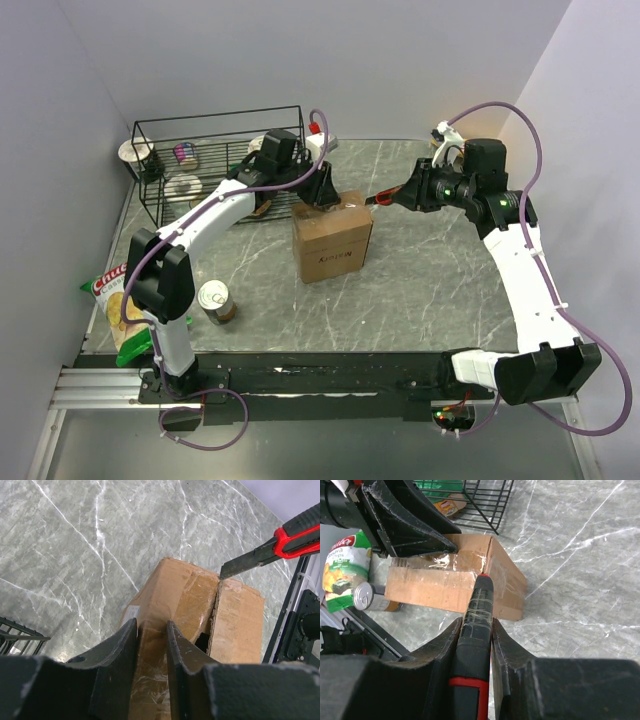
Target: Unpack the express box
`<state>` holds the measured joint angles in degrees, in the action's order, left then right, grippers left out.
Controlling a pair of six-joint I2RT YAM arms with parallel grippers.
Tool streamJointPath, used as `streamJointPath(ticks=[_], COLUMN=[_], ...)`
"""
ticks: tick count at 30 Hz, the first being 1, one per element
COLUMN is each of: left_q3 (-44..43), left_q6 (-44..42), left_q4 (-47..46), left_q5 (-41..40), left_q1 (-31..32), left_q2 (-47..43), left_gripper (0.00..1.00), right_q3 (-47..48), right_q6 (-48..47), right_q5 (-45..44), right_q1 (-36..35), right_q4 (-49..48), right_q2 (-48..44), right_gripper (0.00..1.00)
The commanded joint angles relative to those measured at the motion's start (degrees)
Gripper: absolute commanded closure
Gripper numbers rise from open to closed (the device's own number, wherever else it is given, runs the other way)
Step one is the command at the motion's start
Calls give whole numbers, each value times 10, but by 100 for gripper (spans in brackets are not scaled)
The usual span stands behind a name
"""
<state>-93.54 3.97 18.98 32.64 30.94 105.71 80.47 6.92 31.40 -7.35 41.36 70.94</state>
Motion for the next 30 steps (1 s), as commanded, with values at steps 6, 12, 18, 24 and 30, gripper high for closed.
streamJointPath(ticks=[6, 12, 18, 24, 30], left_q3=[31, 38, 30, -18, -52], left_q6=[-12, -14, -28, -78, -147], left_q4=[86, 88, 83, 97, 134], left_q5=[-87, -86, -43, 31, 81], left_q1=[-12, -13, -11, 3, 3], left_q2=[37, 34, 32, 22, 1], left_gripper=[99, 99, 94, 51, 39], right_q3=[35, 105, 129, -86, -467], right_q6=[-37, -106, -167, -351, -684], right_q5=[45, 38, 30, -3, -46], right_q1=[-2, 13, 67, 100, 76], right_q4=[156, 295, 233, -179, -570], right_q2=[-20, -26, -43, -145, -234], right_gripper=[100, 100, 100, 100, 100])
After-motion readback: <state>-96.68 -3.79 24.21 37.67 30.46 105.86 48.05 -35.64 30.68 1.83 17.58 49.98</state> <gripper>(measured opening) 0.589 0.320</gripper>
